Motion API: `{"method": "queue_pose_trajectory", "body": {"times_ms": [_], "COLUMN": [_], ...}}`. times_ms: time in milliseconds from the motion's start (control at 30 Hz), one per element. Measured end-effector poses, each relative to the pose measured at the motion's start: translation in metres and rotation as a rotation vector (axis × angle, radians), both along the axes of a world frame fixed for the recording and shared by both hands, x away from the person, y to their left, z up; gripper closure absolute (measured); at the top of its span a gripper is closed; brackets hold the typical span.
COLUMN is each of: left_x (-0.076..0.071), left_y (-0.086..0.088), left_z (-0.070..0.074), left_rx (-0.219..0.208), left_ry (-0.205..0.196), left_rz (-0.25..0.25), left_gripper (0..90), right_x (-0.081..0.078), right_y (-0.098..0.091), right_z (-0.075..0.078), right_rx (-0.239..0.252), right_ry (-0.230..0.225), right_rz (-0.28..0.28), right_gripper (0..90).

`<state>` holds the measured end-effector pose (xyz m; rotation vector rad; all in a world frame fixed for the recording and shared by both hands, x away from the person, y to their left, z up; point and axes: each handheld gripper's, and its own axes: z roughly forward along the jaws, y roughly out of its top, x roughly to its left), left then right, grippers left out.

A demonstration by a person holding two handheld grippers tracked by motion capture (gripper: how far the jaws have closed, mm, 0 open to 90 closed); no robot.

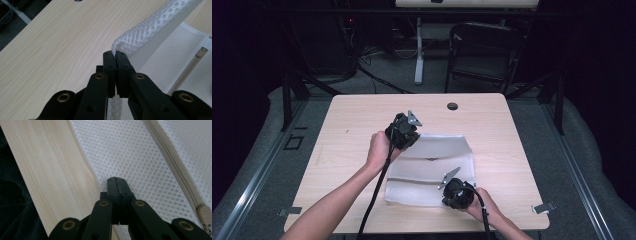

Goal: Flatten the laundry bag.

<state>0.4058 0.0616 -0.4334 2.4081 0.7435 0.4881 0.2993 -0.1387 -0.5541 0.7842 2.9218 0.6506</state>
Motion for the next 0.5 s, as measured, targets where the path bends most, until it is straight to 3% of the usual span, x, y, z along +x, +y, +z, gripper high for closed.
{"method": "queue_pose_trajectory", "body": {"times_ms": [500], "left_x": [0.017], "left_y": [-0.003], "left_z": [0.013], "left_rx": [0.007], "left_ry": [-0.035], "left_rz": [0.033], "left_gripper": [87.9], "right_x": [-0.002], "right_y": [-0.002], "right_z": [0.000], "right_rx": [-0.005], "right_ry": [0.017], "right_rz": [0.016], "right_gripper": [90.0]}}
